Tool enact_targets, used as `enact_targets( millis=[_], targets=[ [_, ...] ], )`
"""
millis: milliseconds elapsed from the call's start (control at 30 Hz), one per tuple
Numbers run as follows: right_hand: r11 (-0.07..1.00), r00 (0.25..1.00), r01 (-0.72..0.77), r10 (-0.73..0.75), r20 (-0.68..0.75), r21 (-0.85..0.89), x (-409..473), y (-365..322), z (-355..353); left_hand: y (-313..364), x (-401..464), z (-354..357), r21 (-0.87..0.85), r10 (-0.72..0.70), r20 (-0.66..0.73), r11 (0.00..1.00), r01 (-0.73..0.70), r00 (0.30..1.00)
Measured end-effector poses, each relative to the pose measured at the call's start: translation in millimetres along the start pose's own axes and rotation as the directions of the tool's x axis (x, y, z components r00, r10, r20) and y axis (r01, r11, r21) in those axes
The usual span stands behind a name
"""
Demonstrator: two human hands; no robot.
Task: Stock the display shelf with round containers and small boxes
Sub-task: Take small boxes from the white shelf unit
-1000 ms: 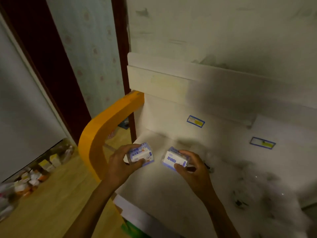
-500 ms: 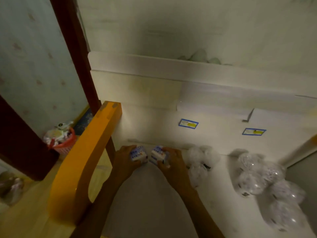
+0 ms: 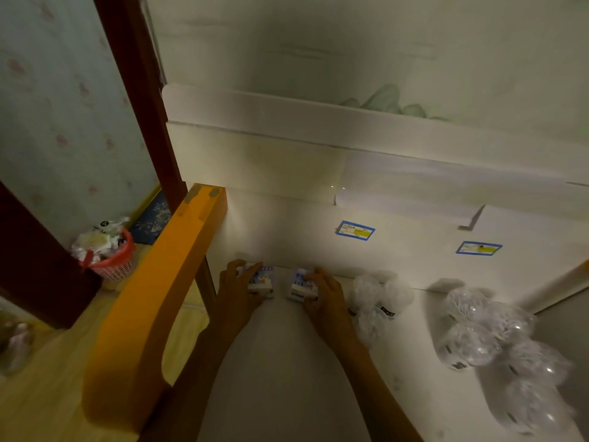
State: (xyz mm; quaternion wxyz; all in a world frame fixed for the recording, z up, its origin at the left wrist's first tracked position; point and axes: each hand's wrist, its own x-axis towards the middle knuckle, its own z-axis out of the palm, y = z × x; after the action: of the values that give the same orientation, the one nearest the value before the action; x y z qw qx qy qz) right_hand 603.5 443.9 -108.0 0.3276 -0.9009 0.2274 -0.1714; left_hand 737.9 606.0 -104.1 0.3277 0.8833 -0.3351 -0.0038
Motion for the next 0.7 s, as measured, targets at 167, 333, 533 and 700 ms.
enact_targets(
  millis=[167, 333, 533, 700],
  targets=[
    [0.999, 1.000, 0.011, -0.010, 0.024, -0.040, 0.2, -1.2, -4.0, 5.2, -1.8, 1.5, 0.005, 0.064, 0.018, 0.998, -0.064, 0.998],
    [0.989, 0.998, 0.036, -0.029, 0.048, -0.145, -5.4, -8.5, -12.5, 9.6, -9.9, -3.3, 0.024, 0.173, -0.018, 0.985, -0.172, 0.985],
    [0.950, 0.990, 0.139, -0.138, 0.025, -0.280, -26.2, -32.9, -43.3, 27.8, -29.9, -22.2, 0.191, 0.198, 0.037, 0.961, -0.202, 0.979],
    [0.936, 0.991, 0.114, -0.129, -0.022, -0.334, -60.5, -24.1, -71.8, 43.8, -55.4, -24.8, 0.264, 0.216, 0.107, 0.935, -0.237, 0.971]
  ],
)
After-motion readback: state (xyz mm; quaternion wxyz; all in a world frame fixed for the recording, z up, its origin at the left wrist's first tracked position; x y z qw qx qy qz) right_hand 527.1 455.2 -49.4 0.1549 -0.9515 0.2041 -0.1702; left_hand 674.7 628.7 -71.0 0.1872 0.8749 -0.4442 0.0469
